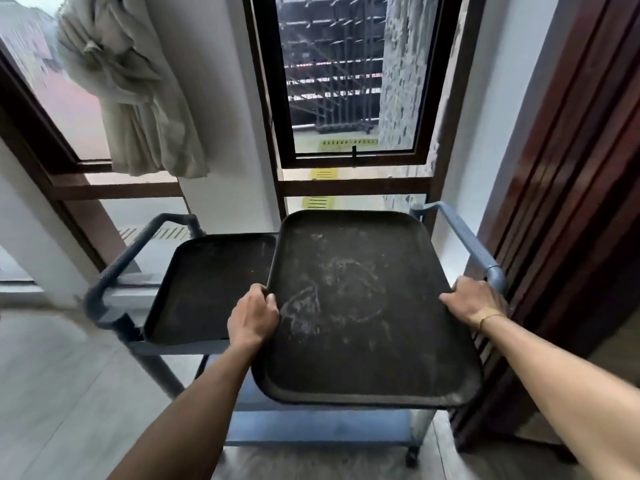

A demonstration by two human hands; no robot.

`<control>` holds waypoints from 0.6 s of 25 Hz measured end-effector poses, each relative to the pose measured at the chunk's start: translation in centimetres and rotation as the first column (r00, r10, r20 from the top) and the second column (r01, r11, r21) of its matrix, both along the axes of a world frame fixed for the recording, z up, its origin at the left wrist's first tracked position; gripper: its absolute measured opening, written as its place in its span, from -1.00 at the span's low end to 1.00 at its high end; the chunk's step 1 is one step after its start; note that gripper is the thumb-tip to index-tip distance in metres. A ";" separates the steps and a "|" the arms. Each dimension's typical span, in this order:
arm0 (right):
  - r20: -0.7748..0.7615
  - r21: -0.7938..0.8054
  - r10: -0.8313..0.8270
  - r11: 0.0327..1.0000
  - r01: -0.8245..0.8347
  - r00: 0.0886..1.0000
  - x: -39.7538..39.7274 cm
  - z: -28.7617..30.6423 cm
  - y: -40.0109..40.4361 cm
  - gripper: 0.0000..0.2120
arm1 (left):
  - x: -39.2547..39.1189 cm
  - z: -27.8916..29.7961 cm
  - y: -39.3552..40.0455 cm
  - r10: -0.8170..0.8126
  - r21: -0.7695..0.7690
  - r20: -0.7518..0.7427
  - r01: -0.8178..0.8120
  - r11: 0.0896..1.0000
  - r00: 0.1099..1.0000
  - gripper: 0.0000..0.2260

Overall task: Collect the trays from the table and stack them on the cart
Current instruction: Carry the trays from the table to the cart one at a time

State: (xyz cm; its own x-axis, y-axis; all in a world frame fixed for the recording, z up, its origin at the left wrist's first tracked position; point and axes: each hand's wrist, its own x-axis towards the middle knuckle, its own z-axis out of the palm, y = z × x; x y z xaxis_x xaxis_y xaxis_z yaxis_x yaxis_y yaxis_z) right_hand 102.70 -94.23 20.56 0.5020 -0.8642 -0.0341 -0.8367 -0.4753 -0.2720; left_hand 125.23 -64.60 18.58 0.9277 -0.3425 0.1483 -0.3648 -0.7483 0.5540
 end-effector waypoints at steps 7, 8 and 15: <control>0.018 0.041 0.018 0.999 -0.019 1.000 3.1 -1.7 -9.6 -0.65 | 3.7 -1.7 -9.4 0.003 0.066 0.002 -0.003 0.998 1.000 -0.82; 0.017 0.049 0.000 0.999 -0.001 1.000 3.6 -2.0 -10.6 -0.65 | 4.0 -1.8 -10.5 0.002 0.070 0.005 -0.002 0.998 1.000 -0.83; -0.052 0.122 -0.004 0.992 0.010 0.999 5.7 -4.5 -15.2 -0.76 | 6.3 -2.6 -15.2 -0.034 0.100 0.012 0.033 0.994 0.999 -0.88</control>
State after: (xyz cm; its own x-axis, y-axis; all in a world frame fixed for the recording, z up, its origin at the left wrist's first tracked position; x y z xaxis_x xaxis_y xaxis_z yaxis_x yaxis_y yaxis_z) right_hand 108.40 -109.48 16.10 0.4908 -0.8554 -0.1656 -0.8544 -0.4352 -0.2839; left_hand 131.48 -79.80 16.00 0.9137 -0.3869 0.1245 -0.3975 -0.7870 0.4718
